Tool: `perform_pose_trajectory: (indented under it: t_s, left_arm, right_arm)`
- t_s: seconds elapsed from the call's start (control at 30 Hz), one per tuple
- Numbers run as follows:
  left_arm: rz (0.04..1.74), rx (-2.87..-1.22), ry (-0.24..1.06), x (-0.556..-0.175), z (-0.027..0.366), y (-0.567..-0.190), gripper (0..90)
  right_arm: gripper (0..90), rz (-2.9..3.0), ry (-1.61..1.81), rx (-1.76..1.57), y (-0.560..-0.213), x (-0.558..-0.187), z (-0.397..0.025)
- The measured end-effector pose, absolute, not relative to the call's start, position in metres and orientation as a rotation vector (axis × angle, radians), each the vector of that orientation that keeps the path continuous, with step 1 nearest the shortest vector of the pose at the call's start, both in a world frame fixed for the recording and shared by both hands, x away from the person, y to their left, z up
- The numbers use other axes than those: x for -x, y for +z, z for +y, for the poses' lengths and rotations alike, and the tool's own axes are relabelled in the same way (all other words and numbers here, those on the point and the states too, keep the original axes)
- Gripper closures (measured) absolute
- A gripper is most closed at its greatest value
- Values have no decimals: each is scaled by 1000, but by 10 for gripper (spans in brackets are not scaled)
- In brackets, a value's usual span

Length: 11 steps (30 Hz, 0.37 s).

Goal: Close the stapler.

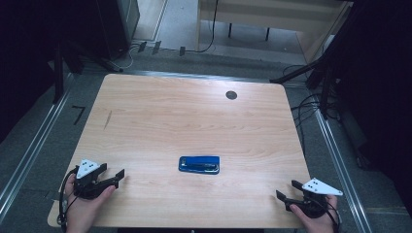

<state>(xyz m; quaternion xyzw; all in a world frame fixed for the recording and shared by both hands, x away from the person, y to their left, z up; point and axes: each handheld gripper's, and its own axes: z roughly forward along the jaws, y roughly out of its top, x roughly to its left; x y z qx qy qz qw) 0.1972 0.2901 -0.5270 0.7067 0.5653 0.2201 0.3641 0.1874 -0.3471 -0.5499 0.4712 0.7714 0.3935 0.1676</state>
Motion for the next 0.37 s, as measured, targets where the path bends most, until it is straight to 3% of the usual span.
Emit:
perform_pose_trajectory:
  t_s: [0.37]
  left_arm:
    - [1455,-1827,561,-198,290,-527,285]
  right_arm:
    - [207,2191,1124,-1365,-553,-190,-347]
